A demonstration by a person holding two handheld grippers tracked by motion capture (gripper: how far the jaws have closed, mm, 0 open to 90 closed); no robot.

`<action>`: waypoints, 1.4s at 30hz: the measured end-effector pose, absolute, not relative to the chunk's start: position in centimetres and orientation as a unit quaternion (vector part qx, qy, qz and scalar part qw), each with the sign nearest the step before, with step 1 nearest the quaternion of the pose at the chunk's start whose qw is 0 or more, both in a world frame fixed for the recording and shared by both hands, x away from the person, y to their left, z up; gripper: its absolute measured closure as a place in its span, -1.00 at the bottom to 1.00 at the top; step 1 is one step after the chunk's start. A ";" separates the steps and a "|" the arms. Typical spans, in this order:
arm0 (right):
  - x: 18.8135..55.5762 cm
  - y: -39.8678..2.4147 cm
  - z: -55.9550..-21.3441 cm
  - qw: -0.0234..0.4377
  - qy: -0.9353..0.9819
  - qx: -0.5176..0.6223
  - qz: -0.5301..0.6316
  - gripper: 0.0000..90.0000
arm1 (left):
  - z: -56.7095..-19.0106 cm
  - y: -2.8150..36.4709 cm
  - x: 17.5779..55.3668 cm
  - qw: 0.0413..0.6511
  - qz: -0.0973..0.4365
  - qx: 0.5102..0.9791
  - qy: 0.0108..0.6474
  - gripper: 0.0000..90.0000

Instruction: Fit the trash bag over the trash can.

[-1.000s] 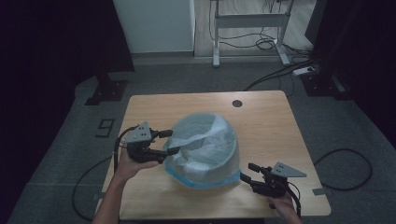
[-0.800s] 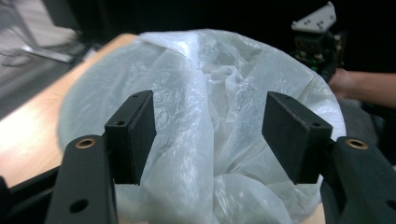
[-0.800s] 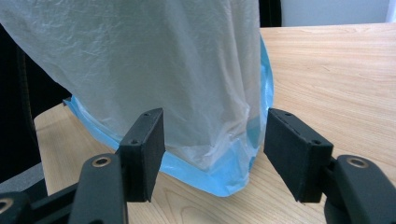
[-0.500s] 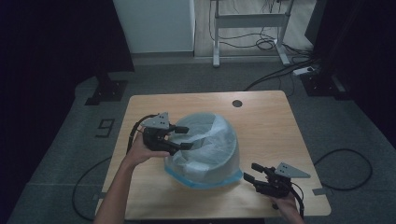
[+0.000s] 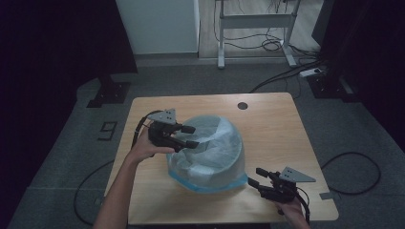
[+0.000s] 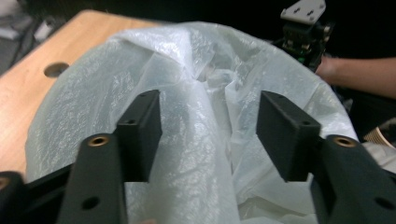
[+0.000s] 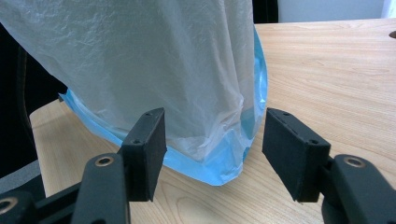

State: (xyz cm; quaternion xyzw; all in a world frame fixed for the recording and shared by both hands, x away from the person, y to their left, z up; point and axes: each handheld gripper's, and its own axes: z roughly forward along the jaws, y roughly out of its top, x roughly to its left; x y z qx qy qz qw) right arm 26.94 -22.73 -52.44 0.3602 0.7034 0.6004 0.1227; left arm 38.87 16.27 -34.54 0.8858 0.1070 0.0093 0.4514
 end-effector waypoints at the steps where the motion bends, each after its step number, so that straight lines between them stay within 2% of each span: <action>1: 26.9 -22.7 -52.4 0.122 0.704 0.359 0.600 -0.12 | -34.4 15.9 39.0 0.442 0.008 0.891 0.106 -0.02; 7: 26.9 -22.5 -52.5 0.121 0.708 0.354 0.599 -0.10 | -34.1 13.8 40.0 0.377 -0.001 0.921 0.102 0.35; 11: 26.9 -22.5 -52.5 0.120 0.710 0.353 0.598 -0.09 | -34.5 12.7 40.8 0.347 0.000 0.931 0.113 0.44; 19: 26.8 -22.6 -52.3 0.120 0.710 0.351 0.598 -0.09 | -35.8 10.2 40.9 0.257 0.027 0.960 0.111 0.43; 28: 26.7 -22.5 -52.3 0.121 0.713 0.349 0.596 -0.09 | -36.8 7.7 40.2 0.202 0.050 0.974 0.093 0.34; 31: 26.7 -22.5 -52.2 0.122 0.713 0.349 0.596 -0.09 | -36.6 8.0 40.1 0.210 0.058 0.971 0.095 0.25; 36: 26.7 -22.7 -52.2 0.123 0.711 0.351 0.597 -0.09 | -35.1 9.8 39.9 0.271 0.066 0.954 0.109 0.12; 42: 26.8 -22.5 -52.3 0.122 0.713 0.350 0.595 -0.09 | -34.0 10.9 39.0 0.329 0.043 0.939 0.087 0.04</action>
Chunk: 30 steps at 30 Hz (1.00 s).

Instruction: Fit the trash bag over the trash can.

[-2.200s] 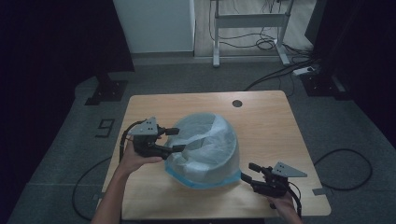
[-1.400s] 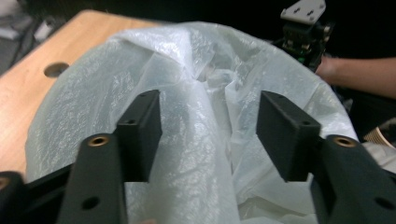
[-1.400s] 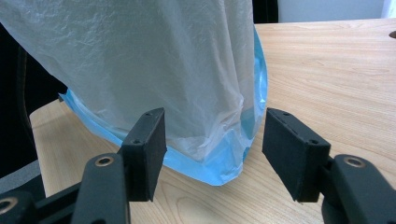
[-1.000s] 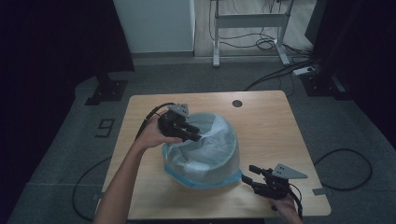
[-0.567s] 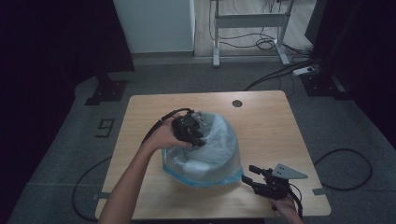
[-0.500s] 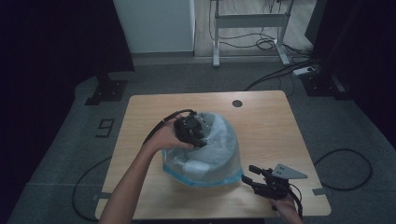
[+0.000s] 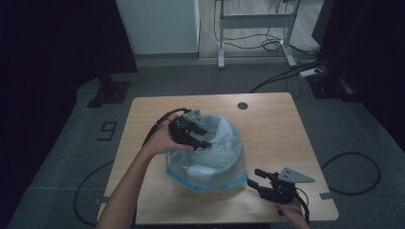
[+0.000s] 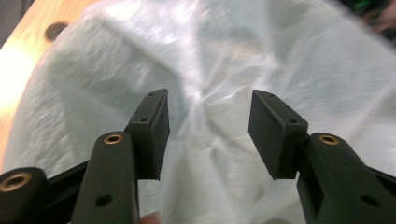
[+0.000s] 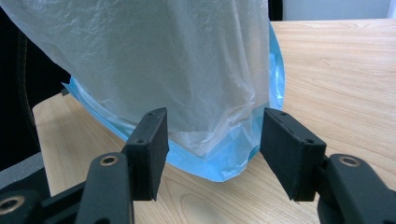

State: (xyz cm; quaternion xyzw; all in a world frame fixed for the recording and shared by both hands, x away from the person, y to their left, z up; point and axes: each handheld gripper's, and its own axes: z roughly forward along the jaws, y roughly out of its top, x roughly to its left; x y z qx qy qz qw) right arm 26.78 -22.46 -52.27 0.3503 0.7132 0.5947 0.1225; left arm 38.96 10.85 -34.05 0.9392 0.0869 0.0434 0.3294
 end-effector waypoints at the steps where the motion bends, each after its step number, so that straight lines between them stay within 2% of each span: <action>1: 26.8 -22.4 -52.3 0.122 0.713 0.350 0.594 -0.09 | -34.0 10.8 38.8 0.332 0.040 0.939 0.083 0.04; 16: 26.8 -22.2 -52.4 0.120 0.718 0.350 0.590 -0.09 | -35.9 8.0 37.6 0.257 0.043 0.964 0.055 0.02; 21: 26.8 -22.3 -52.4 0.121 0.718 0.351 0.589 -0.09 | -35.5 8.6 37.5 0.284 0.047 0.956 0.061 -0.02; 30: 26.8 -22.3 -52.4 0.127 0.716 0.353 0.588 -0.13 | -33.9 12.0 36.6 0.374 0.090 0.917 0.108 -0.27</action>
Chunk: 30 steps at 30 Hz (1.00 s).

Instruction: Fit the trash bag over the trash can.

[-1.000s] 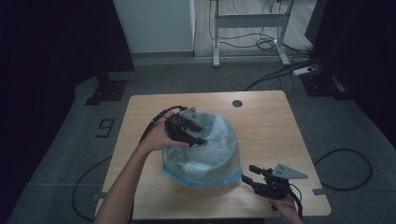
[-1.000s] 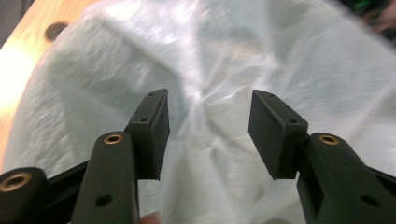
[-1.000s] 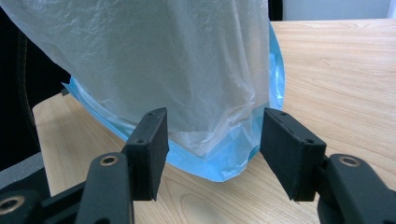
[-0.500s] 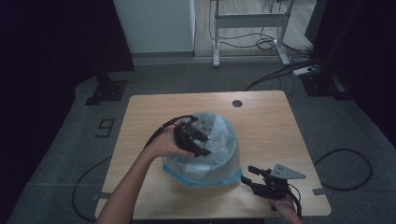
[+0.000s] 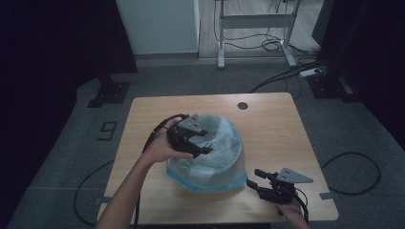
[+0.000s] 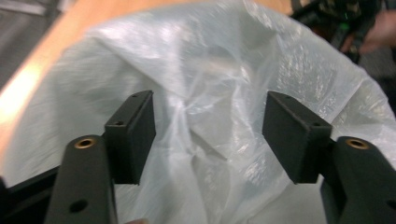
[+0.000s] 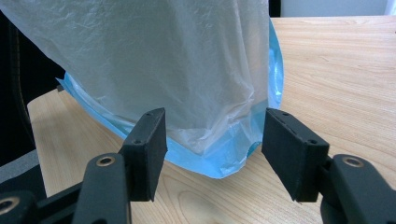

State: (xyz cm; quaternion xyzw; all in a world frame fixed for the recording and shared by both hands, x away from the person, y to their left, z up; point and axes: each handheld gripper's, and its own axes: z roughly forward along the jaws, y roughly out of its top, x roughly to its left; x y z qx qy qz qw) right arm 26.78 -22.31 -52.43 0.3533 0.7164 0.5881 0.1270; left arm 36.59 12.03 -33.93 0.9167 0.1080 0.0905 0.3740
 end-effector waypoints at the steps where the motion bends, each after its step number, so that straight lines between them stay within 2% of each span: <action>1: 26.8 -22.3 -52.4 0.128 0.716 0.354 0.588 -0.13 | -33.8 12.5 36.4 0.380 0.098 0.913 0.114 -0.28; 7: 26.7 -22.3 -52.4 0.131 0.716 0.355 0.587 -0.15 | -33.3 15.5 34.8 0.419 0.130 0.887 0.143 -0.31; 14: 26.7 -22.3 -52.4 0.134 0.715 0.357 0.585 -0.16 | -33.6 19.1 32.5 0.448 0.143 0.866 0.168 -0.32; 30: 26.6 -22.8 -52.2 0.147 0.710 0.366 0.583 -0.17 | -38.7 26.9 27.1 0.465 0.161 0.831 0.260 -0.33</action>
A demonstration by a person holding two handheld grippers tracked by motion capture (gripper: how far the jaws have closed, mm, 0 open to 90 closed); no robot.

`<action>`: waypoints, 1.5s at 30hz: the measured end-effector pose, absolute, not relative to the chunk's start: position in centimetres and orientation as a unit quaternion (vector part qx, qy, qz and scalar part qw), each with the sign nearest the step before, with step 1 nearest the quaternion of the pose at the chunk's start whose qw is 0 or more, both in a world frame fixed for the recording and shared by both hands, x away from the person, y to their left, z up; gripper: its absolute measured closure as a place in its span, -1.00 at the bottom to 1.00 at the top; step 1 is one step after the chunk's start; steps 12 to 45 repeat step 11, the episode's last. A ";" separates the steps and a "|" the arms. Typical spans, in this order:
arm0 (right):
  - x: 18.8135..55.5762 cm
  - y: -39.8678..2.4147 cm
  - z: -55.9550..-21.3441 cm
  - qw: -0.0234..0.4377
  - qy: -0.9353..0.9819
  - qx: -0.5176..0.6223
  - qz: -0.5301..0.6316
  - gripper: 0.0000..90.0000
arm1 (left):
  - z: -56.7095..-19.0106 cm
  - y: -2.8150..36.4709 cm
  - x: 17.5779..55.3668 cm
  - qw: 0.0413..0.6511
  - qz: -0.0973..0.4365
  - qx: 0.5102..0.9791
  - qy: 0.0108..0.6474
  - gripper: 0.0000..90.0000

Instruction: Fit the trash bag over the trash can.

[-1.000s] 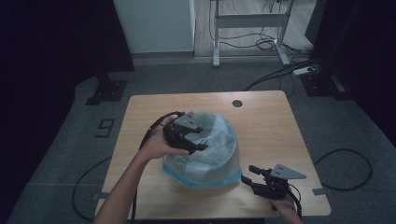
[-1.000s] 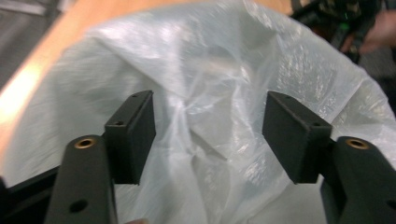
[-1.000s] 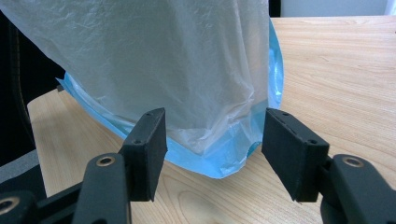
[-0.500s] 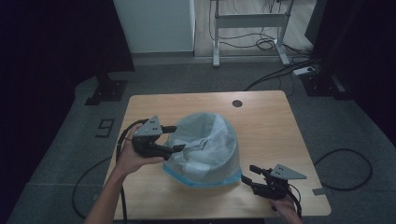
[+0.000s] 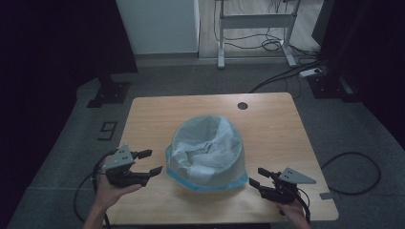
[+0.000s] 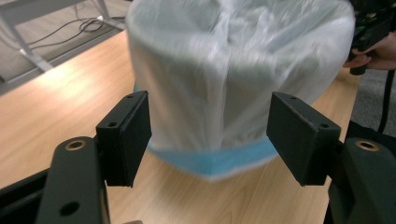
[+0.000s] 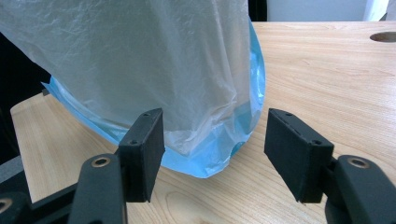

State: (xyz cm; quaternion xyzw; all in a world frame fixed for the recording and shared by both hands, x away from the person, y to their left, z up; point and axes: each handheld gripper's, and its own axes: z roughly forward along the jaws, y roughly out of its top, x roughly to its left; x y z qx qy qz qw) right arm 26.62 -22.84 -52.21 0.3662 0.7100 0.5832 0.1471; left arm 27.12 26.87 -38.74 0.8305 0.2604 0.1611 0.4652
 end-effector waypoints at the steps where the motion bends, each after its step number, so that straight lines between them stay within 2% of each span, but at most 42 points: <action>1: 26.6 -22.8 -52.2 0.147 0.710 0.366 0.583 -0.18 | -38.9 27.1 27.0 0.464 0.163 0.830 0.264 -0.33; 11: 26.6 -22.8 -52.0 0.156 0.706 0.368 0.584 -0.23 | -39.2 27.9 26.9 0.459 0.168 0.829 0.272 -0.34; 45: 26.6 -22.8 -52.0 0.156 0.706 0.368 0.584 -0.23 | -39.2 27.9 26.9 0.459 0.168 0.829 0.272 -0.34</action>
